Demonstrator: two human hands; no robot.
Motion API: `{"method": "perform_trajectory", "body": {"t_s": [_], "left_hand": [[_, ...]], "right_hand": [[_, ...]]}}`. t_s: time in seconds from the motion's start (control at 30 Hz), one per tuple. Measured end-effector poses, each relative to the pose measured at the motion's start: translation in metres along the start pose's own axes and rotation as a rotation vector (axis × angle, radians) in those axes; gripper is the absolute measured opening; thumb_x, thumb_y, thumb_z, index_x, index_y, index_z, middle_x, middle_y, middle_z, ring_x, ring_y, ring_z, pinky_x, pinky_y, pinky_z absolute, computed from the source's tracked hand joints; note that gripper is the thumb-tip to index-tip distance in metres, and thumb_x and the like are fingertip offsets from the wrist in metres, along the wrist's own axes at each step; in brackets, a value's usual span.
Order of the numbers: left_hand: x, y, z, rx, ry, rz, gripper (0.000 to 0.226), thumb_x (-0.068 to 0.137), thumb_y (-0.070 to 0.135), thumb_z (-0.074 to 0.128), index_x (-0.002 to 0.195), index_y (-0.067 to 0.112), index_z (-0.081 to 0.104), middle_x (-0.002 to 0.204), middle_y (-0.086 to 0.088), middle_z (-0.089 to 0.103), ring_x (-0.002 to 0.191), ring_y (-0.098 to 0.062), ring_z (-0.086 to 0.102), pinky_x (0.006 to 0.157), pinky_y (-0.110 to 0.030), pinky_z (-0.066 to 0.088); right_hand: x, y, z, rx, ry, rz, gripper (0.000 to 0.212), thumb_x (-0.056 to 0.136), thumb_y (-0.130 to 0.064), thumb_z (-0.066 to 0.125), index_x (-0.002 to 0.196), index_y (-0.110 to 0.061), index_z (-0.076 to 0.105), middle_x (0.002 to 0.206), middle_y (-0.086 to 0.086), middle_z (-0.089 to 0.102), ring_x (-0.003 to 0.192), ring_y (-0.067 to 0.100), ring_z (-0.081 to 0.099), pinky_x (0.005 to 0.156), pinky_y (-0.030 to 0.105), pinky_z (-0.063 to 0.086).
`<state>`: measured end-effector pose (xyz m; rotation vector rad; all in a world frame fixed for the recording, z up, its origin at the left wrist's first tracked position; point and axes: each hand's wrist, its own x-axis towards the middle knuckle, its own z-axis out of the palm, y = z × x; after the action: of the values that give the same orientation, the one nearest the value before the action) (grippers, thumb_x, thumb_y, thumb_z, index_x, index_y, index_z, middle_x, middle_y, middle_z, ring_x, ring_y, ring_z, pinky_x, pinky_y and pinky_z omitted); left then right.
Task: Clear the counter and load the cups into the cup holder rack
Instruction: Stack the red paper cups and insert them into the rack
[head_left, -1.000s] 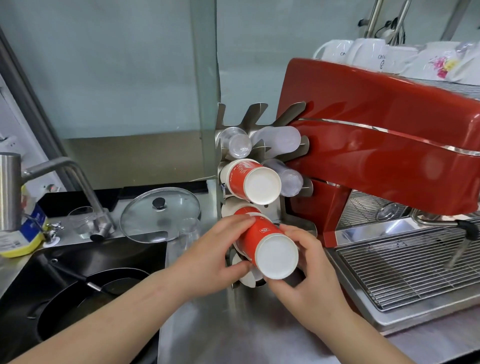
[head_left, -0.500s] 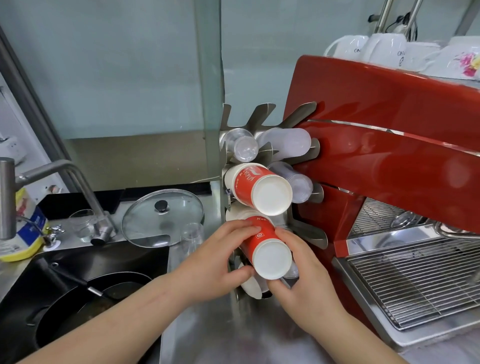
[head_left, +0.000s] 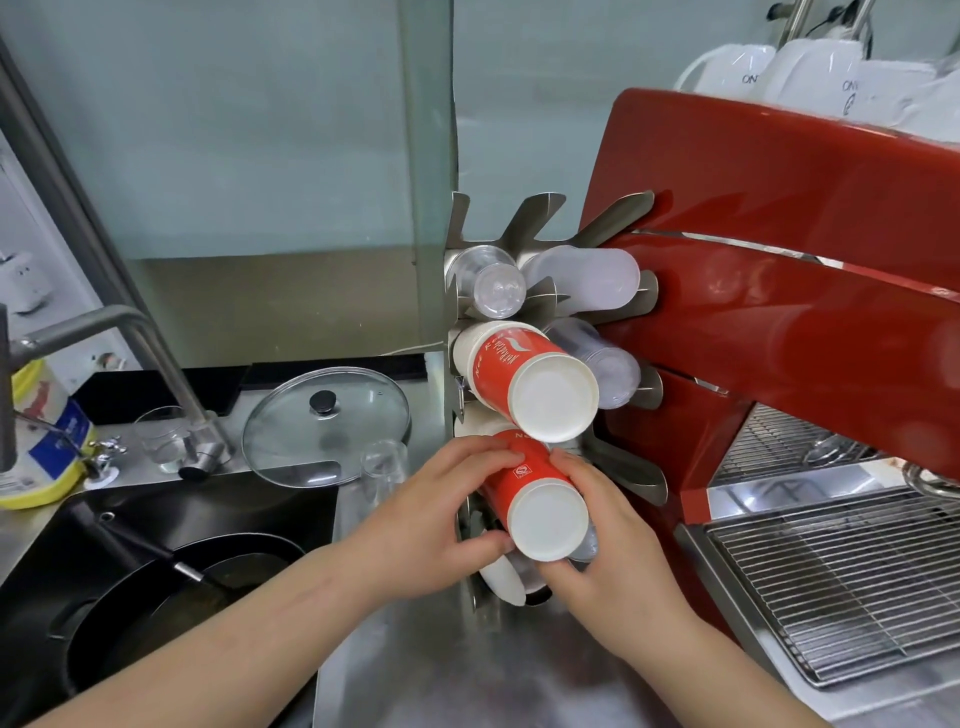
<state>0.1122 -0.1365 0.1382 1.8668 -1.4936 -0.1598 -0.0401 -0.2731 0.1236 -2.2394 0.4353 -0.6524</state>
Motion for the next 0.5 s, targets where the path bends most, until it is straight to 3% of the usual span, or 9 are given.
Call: {"method": "perform_trajectory", "body": {"t_s": [0.33, 0.5], "left_hand": [[0.001, -0.002, -0.007, 0.001, -0.024, -0.011, 0.063, 0.077, 0.035, 0.064, 0.138, 0.036, 0.046, 0.140, 0.022, 0.039, 0.131, 0.010, 0.035, 0.104, -0.003, 0.022], [0.002, -0.002, -0.009, 0.076, -0.054, -0.012, 0.065, 0.081, 0.028, 0.066, 0.142, 0.030, 0.042, 0.145, 0.014, 0.039, 0.133, 0.004, 0.035, 0.106, -0.002, 0.019]], "right_hand": [[0.003, -0.012, -0.009, -0.120, -0.046, 0.010, 0.070, 0.078, -0.035, 0.073, 0.139, -0.040, 0.040, 0.135, -0.025, 0.047, 0.127, -0.003, 0.044, 0.107, 0.027, 0.040], [0.010, -0.022, -0.017, -0.317, -0.147, 0.010, 0.045, 0.079, -0.046, 0.062, 0.122, -0.041, 0.048, 0.114, -0.022, 0.058, 0.105, 0.002, 0.054, 0.079, 0.020, 0.042]]}}
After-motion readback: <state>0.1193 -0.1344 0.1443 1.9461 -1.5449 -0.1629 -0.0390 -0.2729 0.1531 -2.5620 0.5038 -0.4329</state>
